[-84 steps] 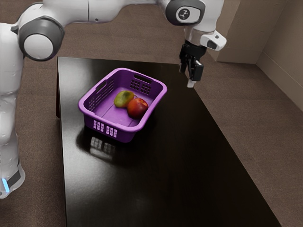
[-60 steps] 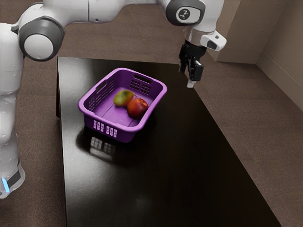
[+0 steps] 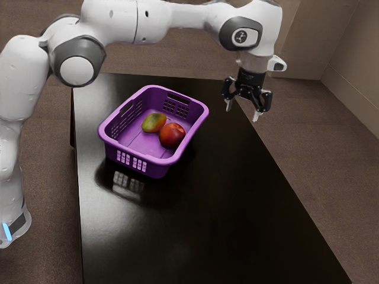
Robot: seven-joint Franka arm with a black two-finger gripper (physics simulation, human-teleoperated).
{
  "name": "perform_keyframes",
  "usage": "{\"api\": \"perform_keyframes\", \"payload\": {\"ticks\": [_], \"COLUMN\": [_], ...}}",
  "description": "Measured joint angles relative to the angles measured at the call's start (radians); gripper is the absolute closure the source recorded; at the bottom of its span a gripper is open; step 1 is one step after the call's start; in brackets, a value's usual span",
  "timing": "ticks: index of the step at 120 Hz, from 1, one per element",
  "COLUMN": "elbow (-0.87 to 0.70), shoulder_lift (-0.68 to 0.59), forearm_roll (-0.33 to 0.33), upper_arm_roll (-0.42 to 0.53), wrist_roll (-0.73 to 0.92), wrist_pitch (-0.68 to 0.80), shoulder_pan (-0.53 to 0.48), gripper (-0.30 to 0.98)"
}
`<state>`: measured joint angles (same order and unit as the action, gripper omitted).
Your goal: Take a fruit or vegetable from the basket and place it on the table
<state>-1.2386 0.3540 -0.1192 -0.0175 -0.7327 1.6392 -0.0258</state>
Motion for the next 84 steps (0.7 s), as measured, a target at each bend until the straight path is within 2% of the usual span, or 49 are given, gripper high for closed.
{"api": "perform_keyframes", "payload": {"ticks": [10, 27, 84], "elbow": [-0.077, -0.327, -0.699], "shoulder_lift": [-0.044, -0.252, -0.602], "forearm_roll": [0.0, 0.009, 0.087], "upper_arm_roll": [0.002, 0.013, 0.004], "wrist_roll": [-0.106, -0.254, -0.541], "wrist_pitch": [0.025, 0.056, 0.024], "shoulder_pan": [0.006, 0.011, 0.005], "gripper": [0.0, 0.0, 0.0]}}
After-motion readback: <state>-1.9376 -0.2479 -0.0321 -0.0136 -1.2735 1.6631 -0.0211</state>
